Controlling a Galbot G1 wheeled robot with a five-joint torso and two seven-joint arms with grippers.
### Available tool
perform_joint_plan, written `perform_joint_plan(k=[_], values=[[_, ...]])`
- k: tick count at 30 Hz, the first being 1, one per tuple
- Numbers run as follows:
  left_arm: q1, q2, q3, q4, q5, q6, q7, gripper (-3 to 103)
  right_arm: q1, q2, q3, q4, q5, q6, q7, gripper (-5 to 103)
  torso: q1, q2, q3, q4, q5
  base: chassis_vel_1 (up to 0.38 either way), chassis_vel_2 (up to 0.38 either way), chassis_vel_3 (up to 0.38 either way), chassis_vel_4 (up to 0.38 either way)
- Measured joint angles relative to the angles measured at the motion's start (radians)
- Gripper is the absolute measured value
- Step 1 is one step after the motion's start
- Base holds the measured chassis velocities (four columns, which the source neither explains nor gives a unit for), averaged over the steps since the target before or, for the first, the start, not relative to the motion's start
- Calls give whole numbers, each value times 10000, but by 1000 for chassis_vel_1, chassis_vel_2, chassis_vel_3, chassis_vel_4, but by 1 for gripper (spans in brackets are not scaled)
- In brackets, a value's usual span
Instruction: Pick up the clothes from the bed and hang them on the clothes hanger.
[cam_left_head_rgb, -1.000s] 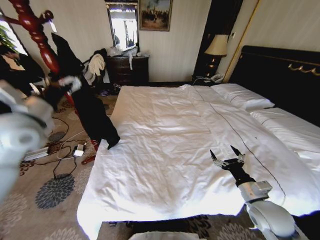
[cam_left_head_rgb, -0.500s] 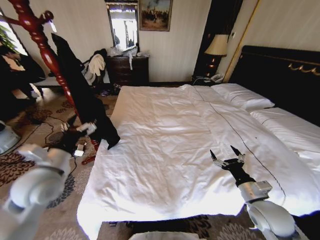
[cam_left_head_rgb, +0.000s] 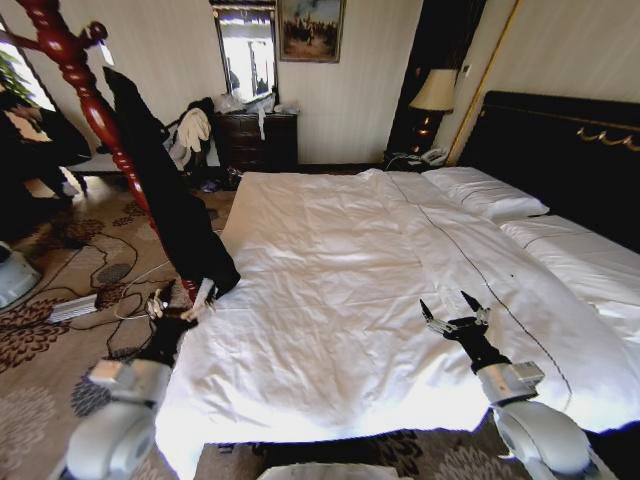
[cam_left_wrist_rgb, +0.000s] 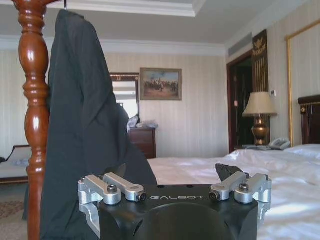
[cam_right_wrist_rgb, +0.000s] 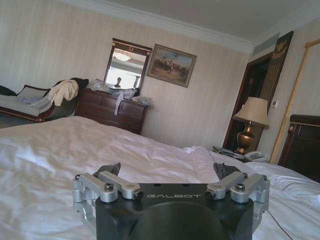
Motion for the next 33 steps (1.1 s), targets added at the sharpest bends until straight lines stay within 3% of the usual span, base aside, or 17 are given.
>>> perform_joint_plan(k=[13,33], values=[[1305,-1026,106,-203,1128,-896,76,100,-1,0,0,0,0,0,0,100,0,1,1,-1,-1,0,0,0,0],[1507,-1146,127,-214,1386,-946,9,100,-1,0,0,0,0,0,0,100,1,0,0,-1,-2,0,0,0,0]])
